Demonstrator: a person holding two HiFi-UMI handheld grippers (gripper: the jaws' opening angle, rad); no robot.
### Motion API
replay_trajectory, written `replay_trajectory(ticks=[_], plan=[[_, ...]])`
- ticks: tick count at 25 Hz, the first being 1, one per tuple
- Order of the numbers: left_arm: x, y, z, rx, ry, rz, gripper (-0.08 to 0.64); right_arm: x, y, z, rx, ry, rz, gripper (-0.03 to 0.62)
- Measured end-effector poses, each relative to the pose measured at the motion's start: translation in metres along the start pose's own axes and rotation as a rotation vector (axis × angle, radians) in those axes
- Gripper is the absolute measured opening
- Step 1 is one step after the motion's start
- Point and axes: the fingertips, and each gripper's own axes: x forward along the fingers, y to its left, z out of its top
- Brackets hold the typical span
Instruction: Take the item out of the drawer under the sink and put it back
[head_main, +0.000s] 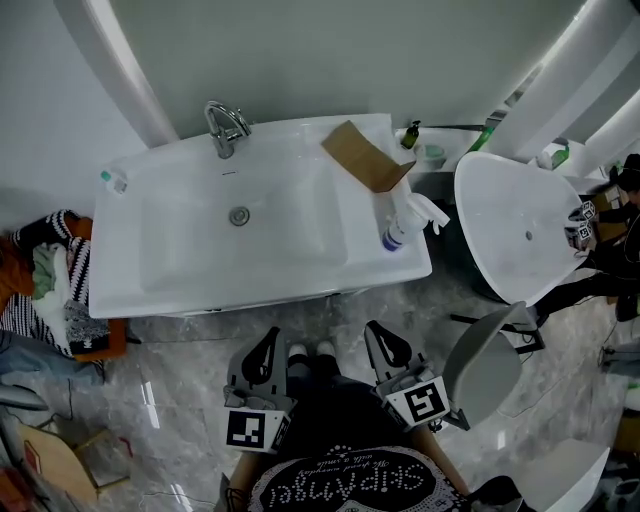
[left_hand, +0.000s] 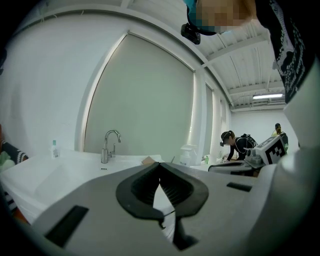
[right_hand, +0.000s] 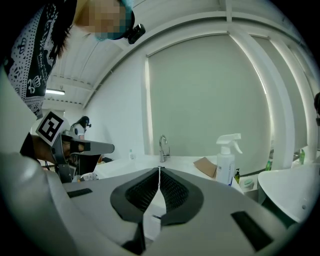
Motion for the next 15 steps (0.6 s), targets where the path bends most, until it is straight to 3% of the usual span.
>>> replay_trajectory(ticks=[15], plan=[[0.002, 0.018, 0.001, 0.002, 0.033, -0.072, 0.005, 0.009, 0.015, -0.01, 0.017, 0.038, -0.063, 0.021]])
